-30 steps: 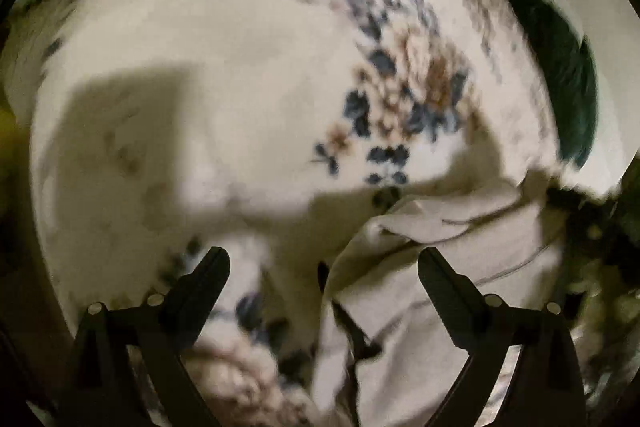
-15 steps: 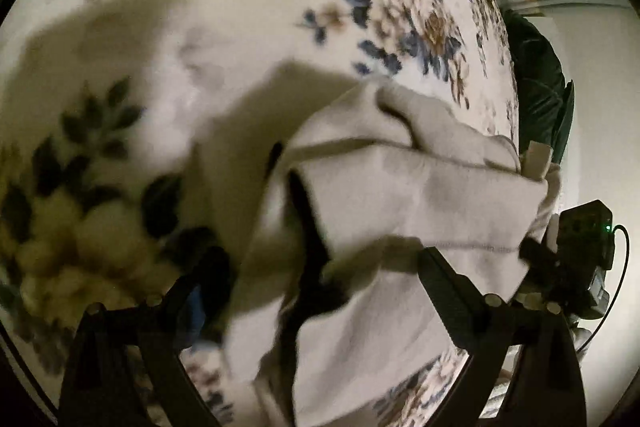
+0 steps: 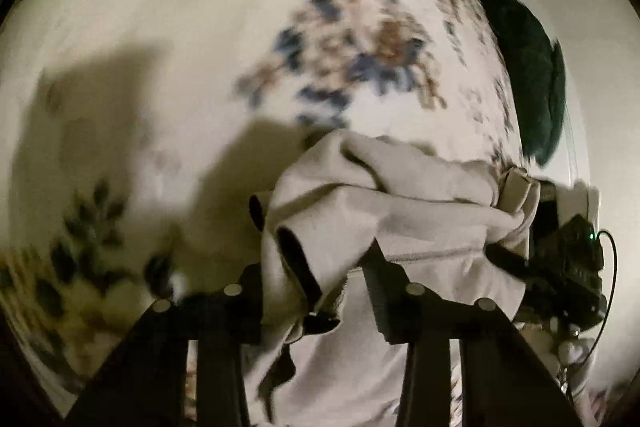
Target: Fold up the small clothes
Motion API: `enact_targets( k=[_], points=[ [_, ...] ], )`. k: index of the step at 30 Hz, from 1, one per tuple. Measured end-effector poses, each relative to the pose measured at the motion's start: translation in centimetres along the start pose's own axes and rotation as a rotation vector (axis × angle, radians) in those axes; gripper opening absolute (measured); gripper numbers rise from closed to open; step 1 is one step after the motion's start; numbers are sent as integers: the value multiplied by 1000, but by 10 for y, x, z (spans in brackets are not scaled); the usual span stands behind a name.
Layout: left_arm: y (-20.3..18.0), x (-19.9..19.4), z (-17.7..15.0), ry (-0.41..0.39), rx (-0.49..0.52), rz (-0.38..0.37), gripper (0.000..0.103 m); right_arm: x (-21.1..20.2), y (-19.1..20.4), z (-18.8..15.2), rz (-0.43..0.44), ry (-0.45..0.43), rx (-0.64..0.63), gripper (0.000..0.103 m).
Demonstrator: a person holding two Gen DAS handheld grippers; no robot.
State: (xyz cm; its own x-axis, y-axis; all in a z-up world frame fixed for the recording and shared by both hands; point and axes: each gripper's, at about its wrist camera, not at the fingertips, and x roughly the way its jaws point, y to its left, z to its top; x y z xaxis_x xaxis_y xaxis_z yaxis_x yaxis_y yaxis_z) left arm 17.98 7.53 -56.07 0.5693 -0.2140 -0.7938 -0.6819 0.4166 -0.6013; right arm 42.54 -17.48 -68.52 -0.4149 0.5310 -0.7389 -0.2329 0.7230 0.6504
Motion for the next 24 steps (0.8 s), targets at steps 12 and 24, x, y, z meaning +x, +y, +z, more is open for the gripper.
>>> enact_targets(
  k=[12, 24],
  points=[
    [-57, 9, 52, 184, 411, 100, 66, -53, -34, -108, -53, -233, 205, 63],
    [-88, -15, 39, 75, 615, 193, 76, -30, 96, -73, -458, -204, -461, 24]
  ],
)
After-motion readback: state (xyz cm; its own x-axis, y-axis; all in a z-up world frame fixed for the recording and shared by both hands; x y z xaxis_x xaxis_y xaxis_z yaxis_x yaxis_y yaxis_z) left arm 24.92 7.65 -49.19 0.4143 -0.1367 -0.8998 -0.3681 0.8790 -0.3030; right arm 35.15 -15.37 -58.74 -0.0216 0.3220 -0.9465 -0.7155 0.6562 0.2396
